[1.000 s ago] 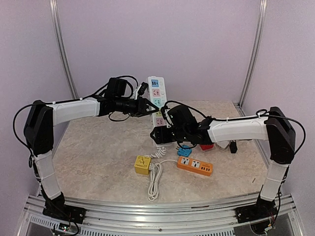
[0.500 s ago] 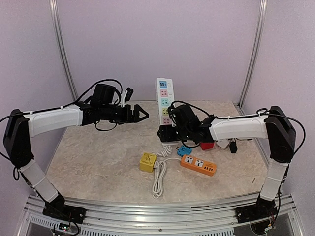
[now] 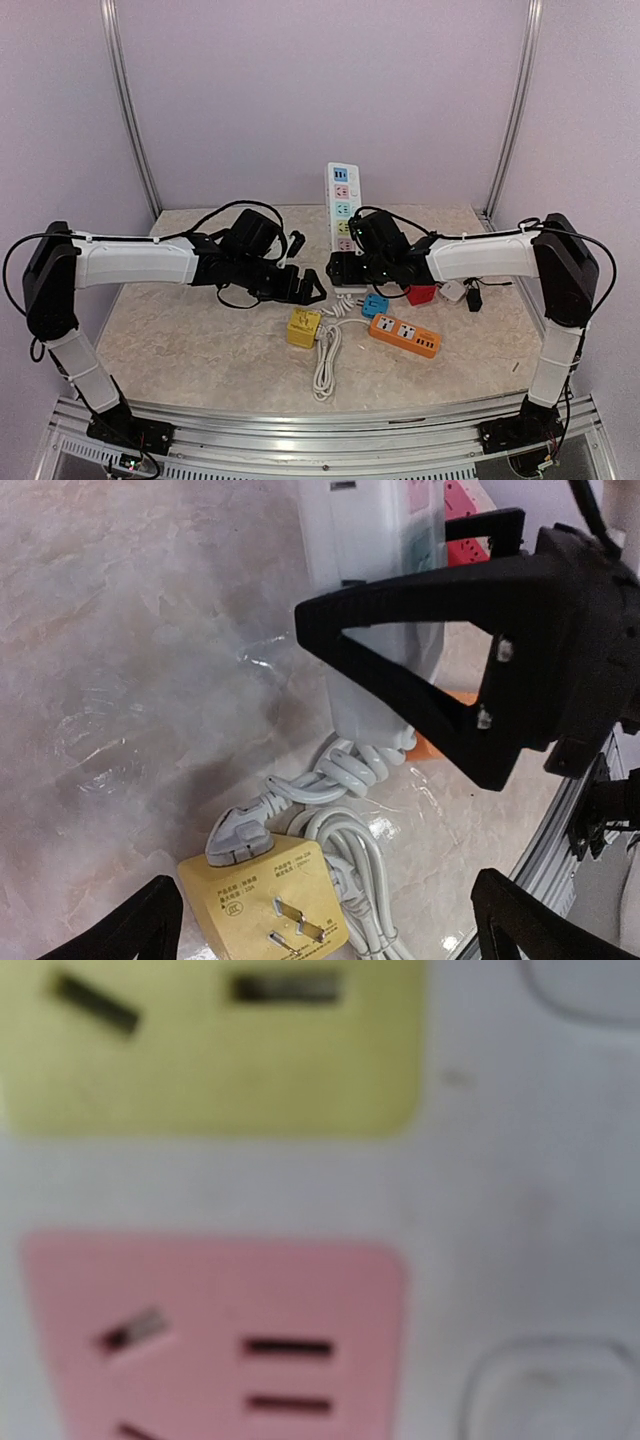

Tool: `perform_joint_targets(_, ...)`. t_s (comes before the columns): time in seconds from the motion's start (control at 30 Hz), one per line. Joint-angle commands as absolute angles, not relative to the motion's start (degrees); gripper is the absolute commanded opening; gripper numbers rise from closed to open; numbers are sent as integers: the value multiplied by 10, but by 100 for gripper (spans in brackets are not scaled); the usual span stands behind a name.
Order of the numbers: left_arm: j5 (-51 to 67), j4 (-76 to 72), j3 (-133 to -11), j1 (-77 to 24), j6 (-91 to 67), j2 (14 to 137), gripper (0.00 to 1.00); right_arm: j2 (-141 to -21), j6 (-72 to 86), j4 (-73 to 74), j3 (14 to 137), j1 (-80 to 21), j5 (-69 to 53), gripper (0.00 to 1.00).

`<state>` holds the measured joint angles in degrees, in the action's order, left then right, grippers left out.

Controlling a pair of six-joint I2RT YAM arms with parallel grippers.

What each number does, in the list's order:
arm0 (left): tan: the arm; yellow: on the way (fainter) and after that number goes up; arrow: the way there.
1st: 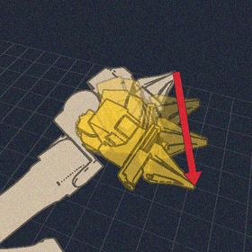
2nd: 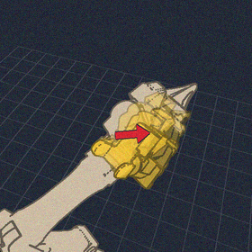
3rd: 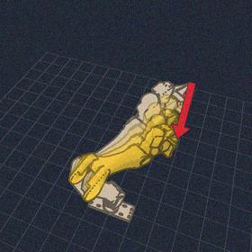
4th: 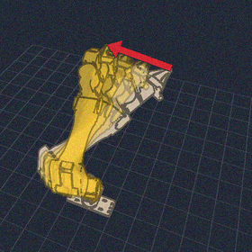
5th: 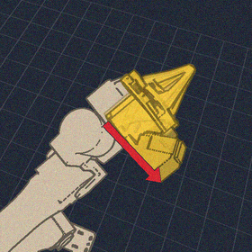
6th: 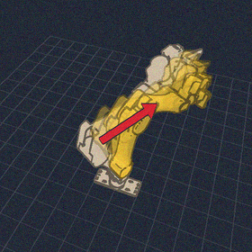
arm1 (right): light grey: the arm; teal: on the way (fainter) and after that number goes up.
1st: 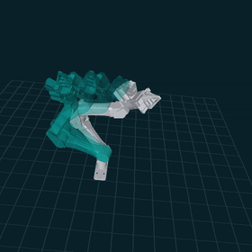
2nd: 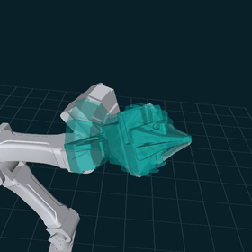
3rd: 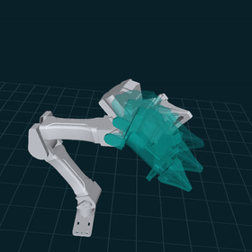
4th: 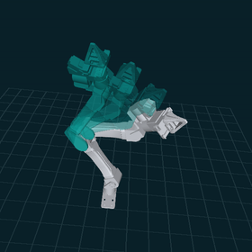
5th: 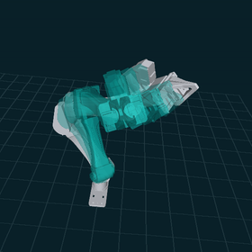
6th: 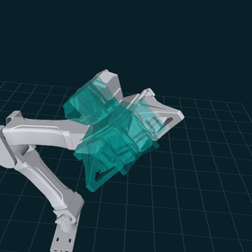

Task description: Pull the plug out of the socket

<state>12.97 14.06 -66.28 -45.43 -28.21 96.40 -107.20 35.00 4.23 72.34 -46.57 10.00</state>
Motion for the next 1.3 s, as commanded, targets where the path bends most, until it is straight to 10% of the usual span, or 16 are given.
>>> perform_joint_targets(0.0, 80, 196, -691, -468, -282, 1007, 99, -1078, 345, 25, 726, -459, 110, 42)
perform_joint_targets(0.93, 28, 317, -799, -504, -276, 1121, 99, -1105, 349, 66, 750, -456, 149, 47)
perform_joint_targets(1.27, 14, 331, -801, -500, -276, 1130, 95, -1090, 345, 68, 744, -457, 151, 64)
